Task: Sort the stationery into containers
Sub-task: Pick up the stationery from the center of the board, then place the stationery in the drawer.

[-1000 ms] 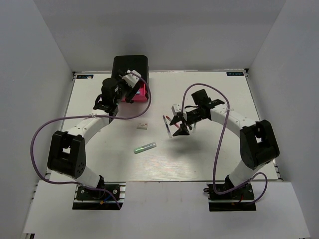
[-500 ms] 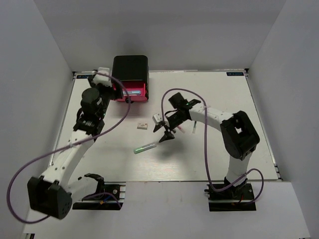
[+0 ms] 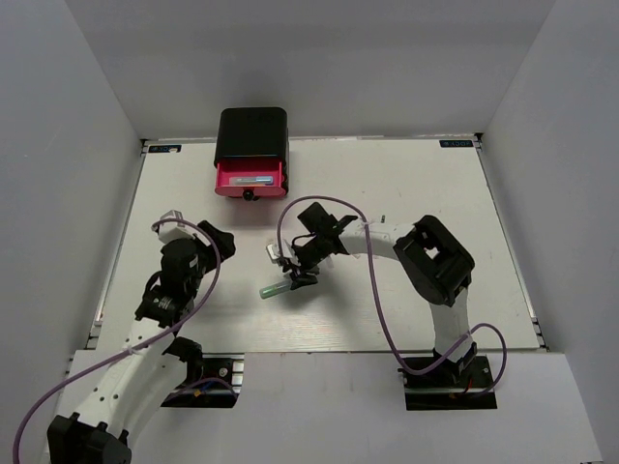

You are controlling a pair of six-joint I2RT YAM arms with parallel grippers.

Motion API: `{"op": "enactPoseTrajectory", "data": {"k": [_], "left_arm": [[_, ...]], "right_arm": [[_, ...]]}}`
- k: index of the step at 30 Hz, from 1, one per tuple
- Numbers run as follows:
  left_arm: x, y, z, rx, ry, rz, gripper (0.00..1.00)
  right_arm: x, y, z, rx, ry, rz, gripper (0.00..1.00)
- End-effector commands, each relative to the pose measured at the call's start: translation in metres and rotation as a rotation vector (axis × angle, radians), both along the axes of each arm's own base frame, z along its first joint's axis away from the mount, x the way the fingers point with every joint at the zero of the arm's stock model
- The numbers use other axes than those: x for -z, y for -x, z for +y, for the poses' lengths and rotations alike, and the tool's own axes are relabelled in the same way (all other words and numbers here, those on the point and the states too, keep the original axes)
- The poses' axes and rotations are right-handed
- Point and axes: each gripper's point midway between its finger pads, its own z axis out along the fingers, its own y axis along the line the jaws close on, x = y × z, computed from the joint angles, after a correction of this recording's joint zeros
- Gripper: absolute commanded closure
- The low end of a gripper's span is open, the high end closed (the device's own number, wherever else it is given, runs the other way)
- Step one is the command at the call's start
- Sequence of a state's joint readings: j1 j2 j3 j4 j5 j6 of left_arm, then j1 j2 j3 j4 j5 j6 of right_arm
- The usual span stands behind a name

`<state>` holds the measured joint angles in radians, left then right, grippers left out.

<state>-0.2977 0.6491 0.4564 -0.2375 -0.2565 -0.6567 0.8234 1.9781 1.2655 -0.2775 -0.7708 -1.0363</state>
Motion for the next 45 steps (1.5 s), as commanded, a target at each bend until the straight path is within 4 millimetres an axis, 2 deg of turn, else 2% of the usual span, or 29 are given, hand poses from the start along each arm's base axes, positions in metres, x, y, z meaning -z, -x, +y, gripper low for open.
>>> {"op": "enactPoseTrajectory", "data": {"k": [1, 4, 6, 8, 10, 12, 13, 14, 15, 16, 18, 19, 20, 21, 26, 30, 31, 32, 33, 36, 38, 39, 40, 41, 42, 44, 45], "left_arm": [[0.009, 0.005, 0.001, -0.069, 0.101, 0.035, 0.03], [0.019, 0.005, 0.0, -0.089, 0.131, 0.068, 0.03], [0.031, 0.006, -0.003, -0.095, 0.15, 0.101, 0.03], [0.032, 0.003, -0.005, -0.089, 0.166, 0.092, 0.03], [0.035, 0.002, -0.008, -0.088, 0.19, 0.095, 0.03], [0.033, -0.002, -0.012, -0.082, 0.213, 0.079, 0.03], [0.036, -0.002, -0.012, -0.087, 0.224, 0.081, 0.03], [0.037, -0.003, -0.012, -0.087, 0.224, 0.082, 0.03], [0.035, -0.005, -0.013, -0.091, 0.235, 0.077, 0.03], [0.038, -0.005, -0.013, -0.091, 0.235, 0.078, 0.03], [0.037, -0.007, -0.014, -0.094, 0.248, 0.07, 0.03], [0.043, -0.007, -0.015, -0.1, 0.254, 0.08, 0.03], [0.043, -0.007, -0.015, -0.105, 0.265, 0.08, 0.03], [0.047, -0.007, -0.015, -0.111, 0.275, 0.089, 0.03], [0.052, -0.009, -0.018, -0.105, 0.29, 0.087, 0.03], [0.057, -0.012, -0.021, -0.098, 0.289, 0.099, 0.03], [0.054, -0.013, -0.023, -0.087, 0.298, 0.091, 0.03], [0.054, -0.014, -0.023, -0.087, 0.297, 0.094, 0.03], [0.054, -0.014, -0.023, -0.087, 0.297, 0.094, 0.03], [0.055, -0.016, -0.026, -0.078, 0.301, 0.097, 0.03], [0.053, -0.017, -0.026, -0.076, 0.304, 0.088, 0.03], [0.053, -0.017, -0.026, -0.076, 0.304, 0.088, 0.03], [0.055, -0.017, -0.026, -0.078, 0.301, 0.097, 0.03], [0.055, -0.017, -0.026, -0.078, 0.301, 0.097, 0.03], [0.055, -0.017, -0.026, -0.078, 0.301, 0.097, 0.03], [0.056, -0.018, -0.027, -0.078, 0.301, 0.097, 0.03], [0.056, -0.018, -0.027, -0.078, 0.301, 0.097, 0.03]], "right_arm": [[0.016, -0.003, 0.005, 0.049, 0.04, 0.008, 0.39], [0.025, 0.002, 0.001, 0.046, 0.069, 0.002, 0.42], [0.029, 0.004, -0.003, 0.041, 0.087, 0.0, 0.47], [0.033, 0.009, -0.009, 0.038, 0.108, 0.013, 0.54], [0.033, 0.014, -0.015, 0.021, 0.126, 0.033, 0.73], [0.025, 0.016, -0.017, 0.005, 0.119, 0.044, 0.87], [0.017, 0.016, -0.018, 0.004, 0.124, 0.044, 0.97], [0.008, 0.014, -0.018, 0.01, 0.129, 0.052, 1.0], [-0.002, 0.005, -0.018, 0.031, 0.115, 0.044, 1.0], [-0.022, 0.003, -0.017, 0.047, 0.092, 0.032, 1.0], [-0.051, -0.016, -0.014, 0.101, 0.042, 0.005, 1.0], [-0.074, -0.021, -0.014, 0.139, 0.01, 0.003, 1.0], [-0.083, -0.025, -0.013, 0.152, -0.006, -0.005, 1.0], [-0.114, -0.042, -0.011, 0.183, -0.065, -0.061, 1.0], [-0.163, -0.082, -0.007, 0.307, -0.155, -0.176, 1.0], [-0.181, -0.113, 0.003, 0.393, -0.202, -0.265, 1.0], [-0.198, -0.122, 0.009, 0.418, -0.237, -0.28, 1.0], [-0.188, -0.129, 0.015, 0.429, -0.219, -0.272, 1.0], [-0.199, -0.136, 0.021, 0.435, -0.243, -0.291, 1.0], [-0.196, -0.156, 0.037, 0.468, -0.252, -0.292, 1.0], [-0.219, -0.17, 0.048, 0.493, -0.318, -0.329, 1.0], [-0.207, -0.177, 0.055, 0.502, -0.312, -0.32, 1.0], [-0.21, -0.181, 0.059, 0.503, -0.324, -0.326, 1.0], [-0.229, -0.187, 0.064, 0.507, -0.365, -0.349, 1.0], [-0.214, -0.194, 0.068, 0.51, -0.349, -0.339, 1.0], [-0.222, -0.202, 0.077, 0.511, -0.38, -0.361, 1.0], [-0.216, -0.205, 0.081, 0.51, -0.378, -0.359, 1.0]]}}
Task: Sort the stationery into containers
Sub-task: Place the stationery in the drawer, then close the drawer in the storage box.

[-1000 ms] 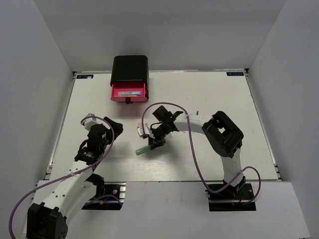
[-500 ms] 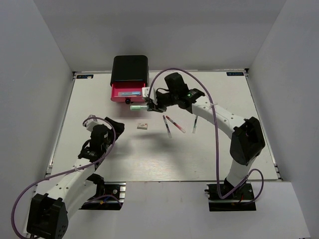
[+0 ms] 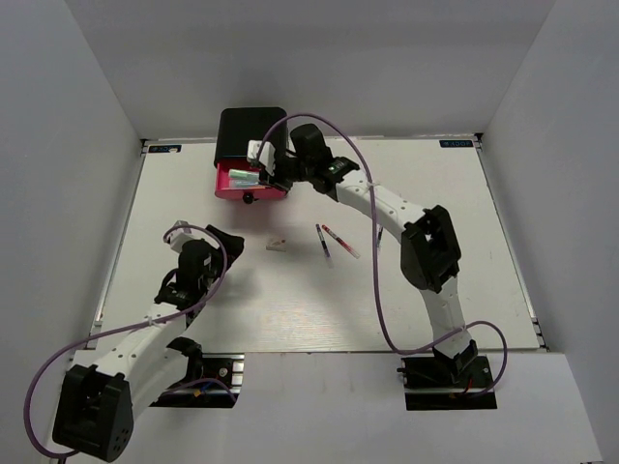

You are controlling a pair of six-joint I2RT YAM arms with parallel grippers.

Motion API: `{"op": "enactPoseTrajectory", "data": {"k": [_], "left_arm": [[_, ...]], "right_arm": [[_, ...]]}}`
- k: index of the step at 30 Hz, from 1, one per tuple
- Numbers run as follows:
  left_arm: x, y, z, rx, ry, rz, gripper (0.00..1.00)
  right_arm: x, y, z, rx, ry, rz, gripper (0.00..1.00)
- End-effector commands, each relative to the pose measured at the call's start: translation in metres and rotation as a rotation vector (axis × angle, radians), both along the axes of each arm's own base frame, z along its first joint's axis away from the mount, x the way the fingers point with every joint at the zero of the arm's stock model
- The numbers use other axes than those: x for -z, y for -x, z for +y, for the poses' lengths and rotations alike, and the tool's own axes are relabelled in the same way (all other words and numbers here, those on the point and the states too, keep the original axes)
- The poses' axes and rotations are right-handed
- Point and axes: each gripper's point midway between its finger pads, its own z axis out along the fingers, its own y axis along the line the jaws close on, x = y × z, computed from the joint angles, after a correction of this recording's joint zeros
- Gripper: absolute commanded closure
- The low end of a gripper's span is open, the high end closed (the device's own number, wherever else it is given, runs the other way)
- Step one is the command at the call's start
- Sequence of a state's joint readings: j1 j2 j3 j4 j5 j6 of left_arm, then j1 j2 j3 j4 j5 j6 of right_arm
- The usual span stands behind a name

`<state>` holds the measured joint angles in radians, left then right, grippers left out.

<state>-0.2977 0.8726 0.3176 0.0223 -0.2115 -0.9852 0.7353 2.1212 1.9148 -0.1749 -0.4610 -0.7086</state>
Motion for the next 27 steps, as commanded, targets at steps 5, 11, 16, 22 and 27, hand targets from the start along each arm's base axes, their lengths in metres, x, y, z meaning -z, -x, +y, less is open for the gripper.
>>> {"op": "enactPoseTrajectory", "data": {"k": [5, 11, 16, 22, 27], "left_arm": [[-0.003, -0.009, -0.006, 0.022, -0.005, -0.021, 0.03], [-0.018, -0.035, -0.014, 0.05, -0.027, -0.081, 0.03], [-0.02, -0.063, -0.027, 0.104, -0.074, -0.077, 0.12], [-0.025, -0.091, -0.032, 0.115, -0.093, -0.107, 0.27], [-0.031, -0.107, -0.036, 0.135, -0.137, -0.121, 0.24]], "right_arm": [[-0.041, -0.027, 0.024, 0.038, -0.134, -0.108, 0.87], [-0.035, -0.028, 0.021, 0.051, -0.13, -0.096, 0.39], [-0.071, -0.028, 0.012, 0.075, -0.197, -0.133, 0.4], [-0.085, -0.024, -0.016, 0.125, -0.23, -0.084, 0.54], [-0.08, -0.015, -0.06, 0.173, -0.202, -0.085, 0.54]]}}
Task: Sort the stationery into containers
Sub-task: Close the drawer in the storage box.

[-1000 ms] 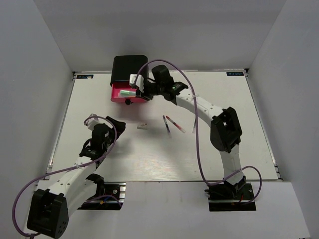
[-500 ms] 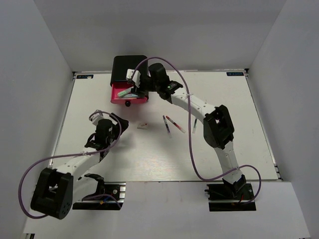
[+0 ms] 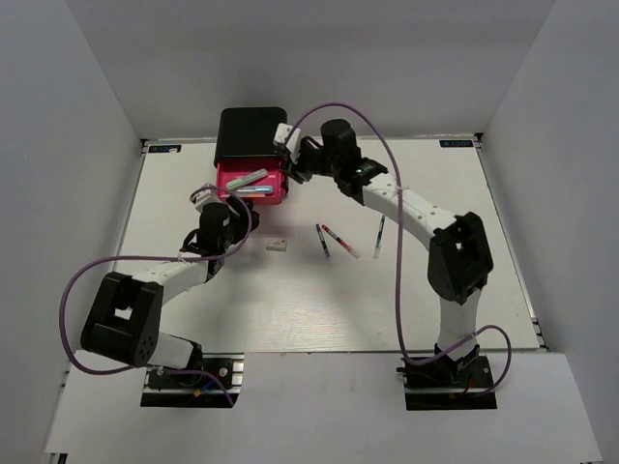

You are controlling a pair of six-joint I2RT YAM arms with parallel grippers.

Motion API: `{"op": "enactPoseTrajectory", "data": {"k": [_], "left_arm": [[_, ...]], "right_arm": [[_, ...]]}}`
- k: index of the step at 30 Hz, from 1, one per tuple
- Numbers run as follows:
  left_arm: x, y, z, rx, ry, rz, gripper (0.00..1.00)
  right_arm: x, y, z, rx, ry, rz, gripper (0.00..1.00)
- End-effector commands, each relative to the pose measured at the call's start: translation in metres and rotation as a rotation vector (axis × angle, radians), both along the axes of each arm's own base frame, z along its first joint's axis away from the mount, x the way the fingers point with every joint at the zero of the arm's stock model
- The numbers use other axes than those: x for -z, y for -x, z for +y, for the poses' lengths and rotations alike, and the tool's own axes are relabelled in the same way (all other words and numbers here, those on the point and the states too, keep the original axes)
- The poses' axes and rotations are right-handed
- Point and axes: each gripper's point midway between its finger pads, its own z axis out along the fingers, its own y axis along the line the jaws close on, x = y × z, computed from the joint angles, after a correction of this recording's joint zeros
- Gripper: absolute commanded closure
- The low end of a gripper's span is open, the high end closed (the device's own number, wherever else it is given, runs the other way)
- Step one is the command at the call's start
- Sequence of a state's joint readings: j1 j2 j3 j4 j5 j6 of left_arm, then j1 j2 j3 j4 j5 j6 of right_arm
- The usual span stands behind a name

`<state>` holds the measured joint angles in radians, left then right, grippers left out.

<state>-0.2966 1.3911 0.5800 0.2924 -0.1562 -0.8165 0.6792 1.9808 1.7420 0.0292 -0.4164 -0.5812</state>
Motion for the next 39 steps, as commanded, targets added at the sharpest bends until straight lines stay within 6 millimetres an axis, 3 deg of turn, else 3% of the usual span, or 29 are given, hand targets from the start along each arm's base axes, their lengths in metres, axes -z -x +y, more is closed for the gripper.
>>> {"op": "enactPoseTrajectory", "data": {"k": [1, 2, 3, 4, 5, 6, 7, 12, 14, 17, 27, 34, 39], "left_arm": [[-0.033, -0.022, -0.003, 0.021, -0.02, -0.1, 0.24], [-0.041, -0.026, -0.005, 0.021, -0.014, -0.123, 0.23], [-0.043, -0.03, -0.004, 0.017, -0.026, -0.128, 0.23], [-0.043, -0.03, -0.004, 0.02, -0.034, -0.129, 0.23], [-0.048, -0.033, -0.005, 0.02, -0.031, -0.141, 0.23], [-0.05, -0.036, -0.005, 0.023, -0.038, -0.147, 0.21], [-0.05, -0.036, -0.005, 0.023, -0.038, -0.147, 0.21], [-0.07, -0.054, -0.01, 0.03, -0.048, -0.195, 0.2], [-0.063, -0.059, -0.011, 0.04, -0.074, -0.175, 0.19], [-0.066, -0.074, -0.013, 0.03, -0.078, -0.174, 0.18], [-0.069, -0.106, -0.016, 0.01, -0.082, -0.177, 0.14], [-0.086, -0.13, -0.014, -0.042, -0.078, -0.22, 0.13], [-0.078, -0.14, -0.009, -0.078, -0.072, -0.201, 0.13]], "right_arm": [[-0.033, 0.002, -0.03, 0.042, -0.05, -0.059, 0.54], [-0.014, 0.004, -0.044, 0.059, -0.022, -0.028, 0.54], [-0.019, 0.007, -0.049, 0.063, -0.025, -0.037, 0.54], [0.003, 0.007, -0.061, 0.078, 0.002, -0.001, 0.54], [0.008, 0.008, -0.066, 0.083, 0.012, 0.006, 0.54], [-0.002, 0.012, -0.072, 0.091, 0.003, -0.012, 0.54], [-0.001, 0.009, -0.081, 0.108, 0.006, -0.01, 0.54], [0.033, 0.024, -0.114, 0.146, 0.057, 0.046, 0.54], [0.029, 0.026, -0.125, 0.161, 0.055, 0.044, 0.54], [0.047, 0.034, -0.144, 0.189, 0.078, 0.081, 0.54], [0.059, 0.043, -0.178, 0.242, 0.094, 0.107, 0.54], [0.062, 0.047, -0.187, 0.247, 0.096, 0.118, 0.55], [0.067, 0.049, -0.193, 0.258, 0.098, 0.128, 0.55]]}}
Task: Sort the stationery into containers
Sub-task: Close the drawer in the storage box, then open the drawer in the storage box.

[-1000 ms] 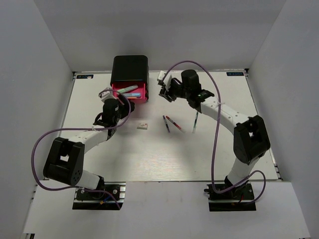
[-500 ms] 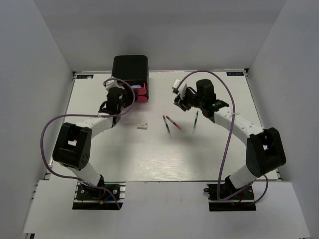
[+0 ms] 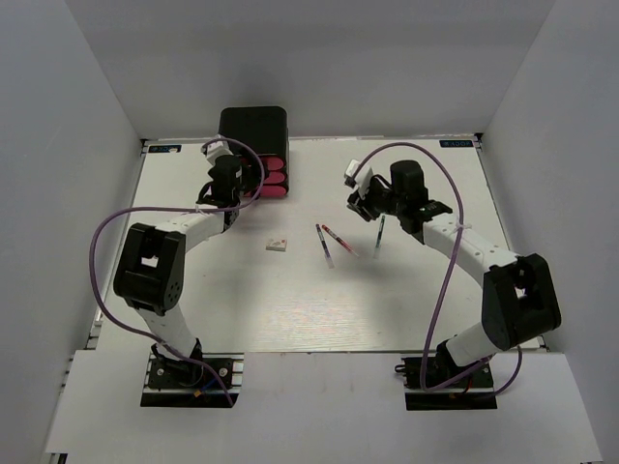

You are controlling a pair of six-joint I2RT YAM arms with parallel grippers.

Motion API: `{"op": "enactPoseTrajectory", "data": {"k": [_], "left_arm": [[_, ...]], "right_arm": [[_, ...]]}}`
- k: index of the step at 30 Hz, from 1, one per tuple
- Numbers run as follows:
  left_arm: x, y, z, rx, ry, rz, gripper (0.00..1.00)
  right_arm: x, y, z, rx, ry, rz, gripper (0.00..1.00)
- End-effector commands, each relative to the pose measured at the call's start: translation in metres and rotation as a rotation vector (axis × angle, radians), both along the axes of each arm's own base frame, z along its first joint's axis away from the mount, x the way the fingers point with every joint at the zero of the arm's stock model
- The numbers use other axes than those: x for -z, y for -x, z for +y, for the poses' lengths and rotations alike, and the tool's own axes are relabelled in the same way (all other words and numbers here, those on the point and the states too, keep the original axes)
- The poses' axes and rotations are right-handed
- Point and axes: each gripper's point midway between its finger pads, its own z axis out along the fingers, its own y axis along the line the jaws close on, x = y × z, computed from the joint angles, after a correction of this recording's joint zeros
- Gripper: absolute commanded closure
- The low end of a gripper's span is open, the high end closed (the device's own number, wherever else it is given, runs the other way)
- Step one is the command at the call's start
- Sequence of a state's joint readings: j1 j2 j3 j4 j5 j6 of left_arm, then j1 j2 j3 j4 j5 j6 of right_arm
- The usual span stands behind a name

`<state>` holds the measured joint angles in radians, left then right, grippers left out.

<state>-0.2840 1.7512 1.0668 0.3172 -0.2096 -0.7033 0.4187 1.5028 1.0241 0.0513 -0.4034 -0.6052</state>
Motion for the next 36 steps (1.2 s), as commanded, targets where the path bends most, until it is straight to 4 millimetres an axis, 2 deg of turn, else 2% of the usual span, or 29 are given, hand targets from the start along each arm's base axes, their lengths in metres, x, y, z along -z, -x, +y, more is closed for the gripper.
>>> {"op": "enactPoseTrajectory", "data": {"k": [1, 5, 7, 8, 10, 13, 15, 17, 20, 23, 24, 28, 30, 32, 36], "left_arm": [[-0.017, -0.013, 0.012, -0.068, 0.007, -0.036, 0.13], [-0.019, -0.014, 0.013, -0.08, 0.014, -0.035, 0.13], [-0.01, -0.01, 0.012, -0.07, 0.013, -0.022, 0.13], [-0.014, -0.005, 0.012, -0.056, 0.013, -0.037, 0.14], [-0.014, 0.002, 0.008, -0.019, 0.015, -0.047, 0.19], [-0.008, 0.015, 0.005, 0.021, 0.021, -0.06, 0.4], [0.001, 0.02, 0.004, 0.041, -0.003, -0.05, 0.45], [0.005, 0.019, 0.003, 0.06, -0.024, -0.039, 0.44], [0.01, 0.01, -0.001, 0.082, -0.06, -0.031, 0.35], [0.014, 0.002, -0.001, 0.097, -0.108, -0.028, 0.32], [0.019, 0.002, 0.001, 0.092, -0.125, -0.02, 0.32], [0.017, -0.012, -0.002, 0.103, -0.157, -0.035, 0.32], [0.02, -0.015, 0.005, 0.089, -0.174, -0.025, 0.32], [0.028, -0.018, 0.004, 0.091, -0.177, -0.01, 0.33], [0.03, -0.023, 0.007, 0.092, -0.181, -0.03, 0.39]], "right_arm": [[-0.017, 0.004, -0.003, -0.008, -0.028, -0.036, 0.55], [-0.015, 0.006, -0.004, -0.006, -0.026, -0.03, 0.55], [-0.013, 0.006, -0.008, 0.001, -0.025, -0.023, 0.55], [-0.012, 0.006, -0.007, -0.003, -0.025, -0.024, 0.55], [-0.012, 0.008, -0.007, -0.004, -0.028, -0.021, 0.55], [-0.008, 0.01, -0.008, -0.007, -0.026, -0.011, 0.55], [-0.006, 0.013, -0.007, -0.014, -0.029, -0.004, 0.56], [-0.004, 0.013, -0.007, -0.013, -0.028, 0.003, 0.56], [-0.002, 0.013, -0.009, -0.007, -0.025, 0.005, 0.56], [0.0, 0.013, -0.012, -0.002, -0.025, 0.006, 0.56], [0.0, 0.014, -0.012, -0.001, -0.025, 0.005, 0.56], [-0.001, 0.014, -0.014, 0.005, -0.028, 0.001, 0.56], [0.001, 0.013, -0.015, 0.009, -0.027, 0.005, 0.56], [0.001, 0.012, -0.017, 0.015, -0.027, 0.003, 0.56], [0.0, 0.011, -0.017, 0.014, -0.029, 0.004, 0.56]]}}
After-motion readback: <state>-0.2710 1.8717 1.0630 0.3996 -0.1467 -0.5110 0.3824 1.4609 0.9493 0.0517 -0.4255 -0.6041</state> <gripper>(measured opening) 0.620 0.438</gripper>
